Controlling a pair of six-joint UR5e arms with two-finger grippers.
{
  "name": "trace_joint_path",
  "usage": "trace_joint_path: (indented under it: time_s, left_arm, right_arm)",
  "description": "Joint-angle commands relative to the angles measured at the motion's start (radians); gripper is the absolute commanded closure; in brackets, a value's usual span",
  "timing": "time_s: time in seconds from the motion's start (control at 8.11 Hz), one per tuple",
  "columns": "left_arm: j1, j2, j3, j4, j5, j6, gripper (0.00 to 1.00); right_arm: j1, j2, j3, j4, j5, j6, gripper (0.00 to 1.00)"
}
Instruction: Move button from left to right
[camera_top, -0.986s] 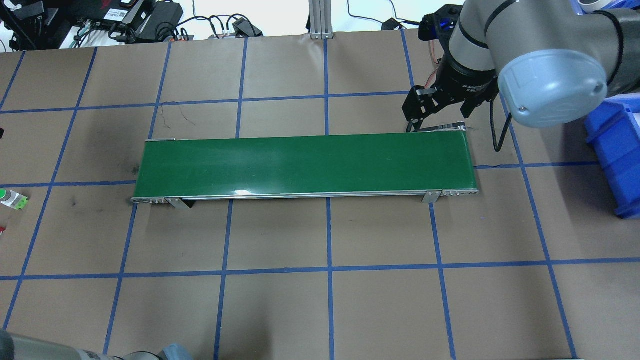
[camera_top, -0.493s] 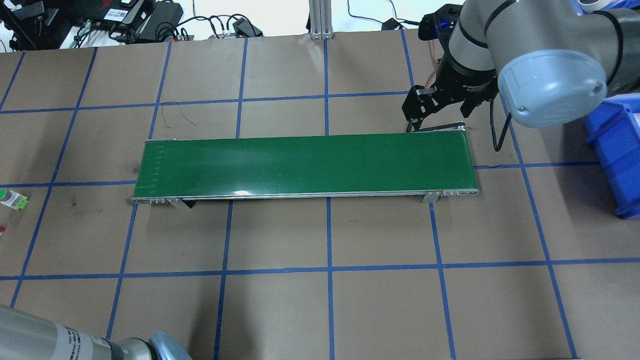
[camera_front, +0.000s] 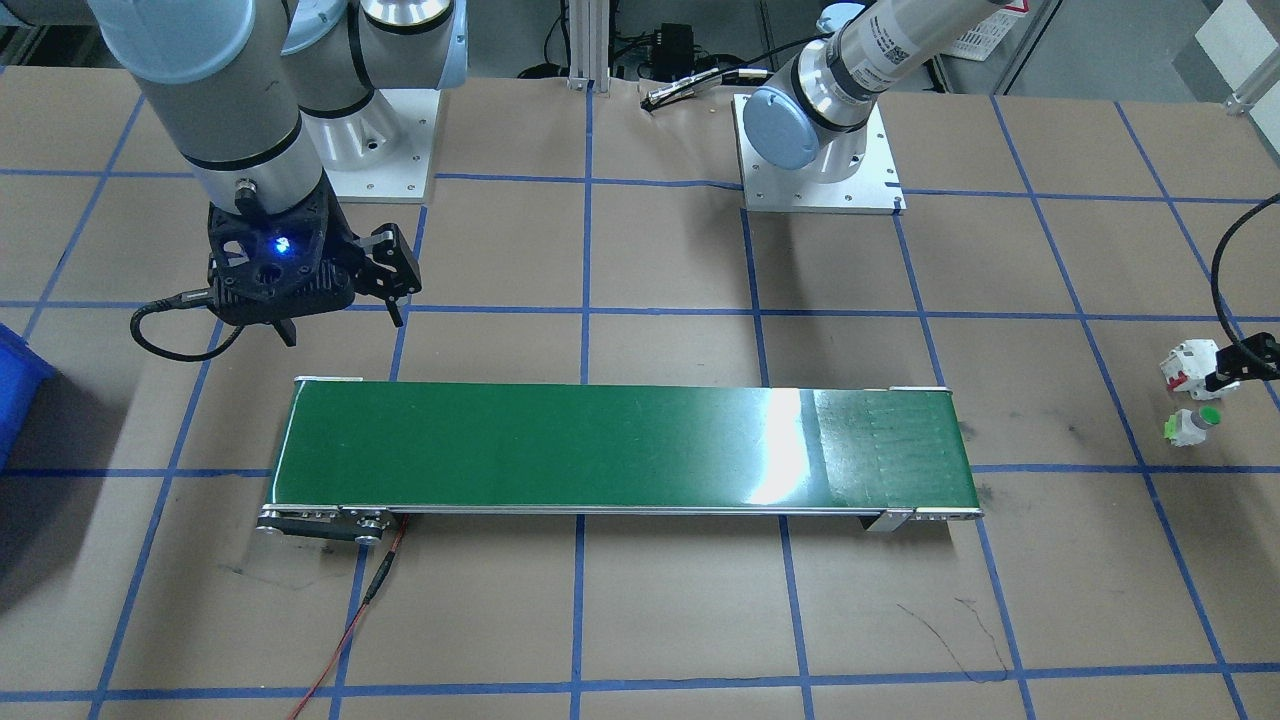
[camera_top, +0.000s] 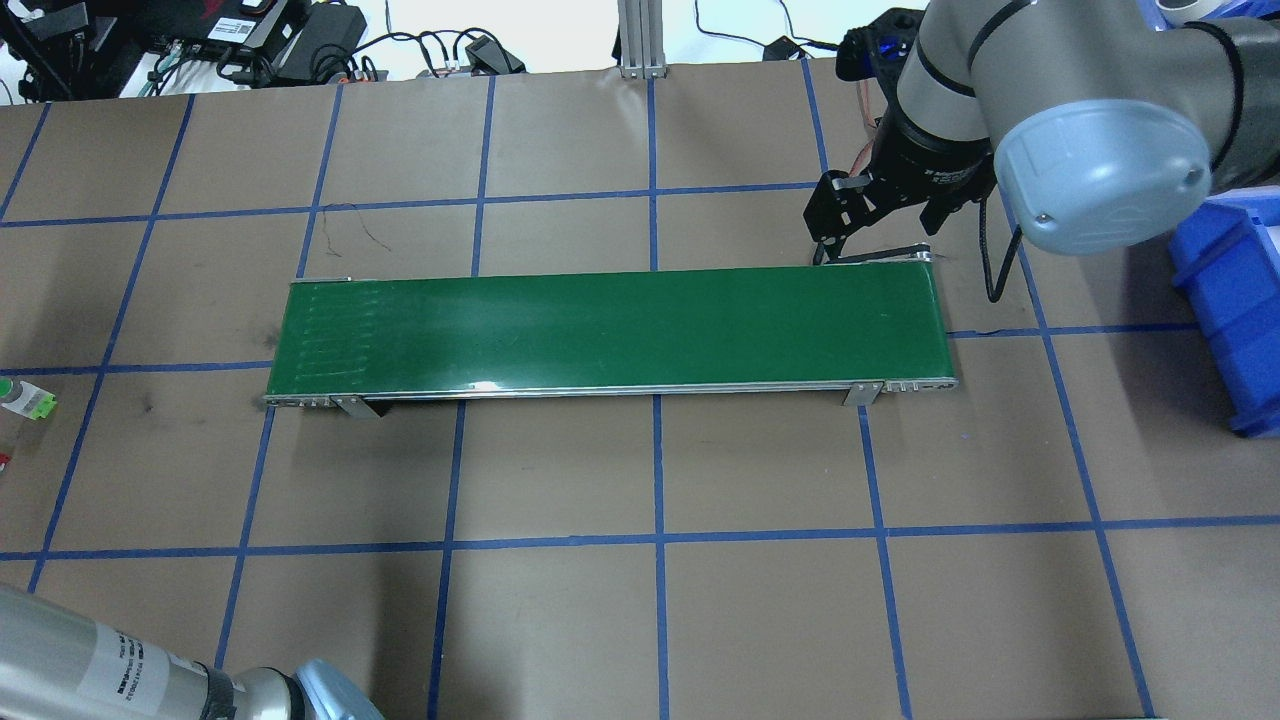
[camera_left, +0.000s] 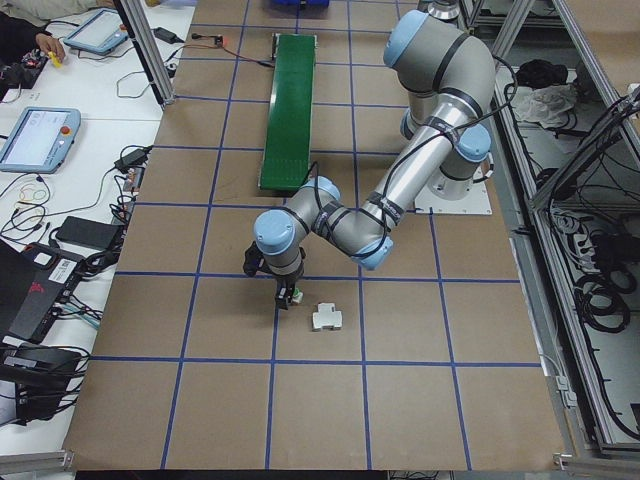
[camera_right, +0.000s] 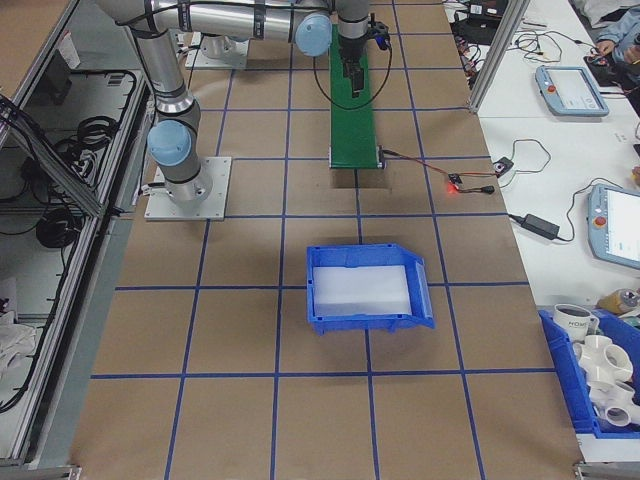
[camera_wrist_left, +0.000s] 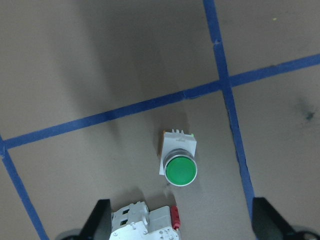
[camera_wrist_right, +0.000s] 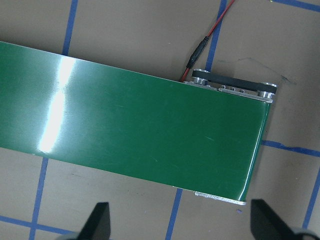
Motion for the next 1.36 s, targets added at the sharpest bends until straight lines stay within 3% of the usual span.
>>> trace_joint_path:
  time_s: [0.0,0.99,1.11,1.23]
  left_arm:
    - [0.002,-0.062,-0.001,0.038,0.001,0.147,0.0]
    - [0.002,-0.119,-0.033,0.05,0.008,0.152,0.01]
    - [0.002,-0.117,-0.033,0.05,0.007,0.138,0.33]
    - [0.002,-0.117,-0.032,0.05,0.005,0.138,0.77]
  right_arm:
    - [0.0,0.001,0.0,-0.001,0.0,0.0,0.0]
    - [0.0,0.004,0.0,0.004,0.0,0.001,0.0]
    - [-0.001,0.006,0.0,0.002,0.0,0.0,0.0]
    - [0.0,0.007,0.0,0.004,0.0,0.0,0.0]
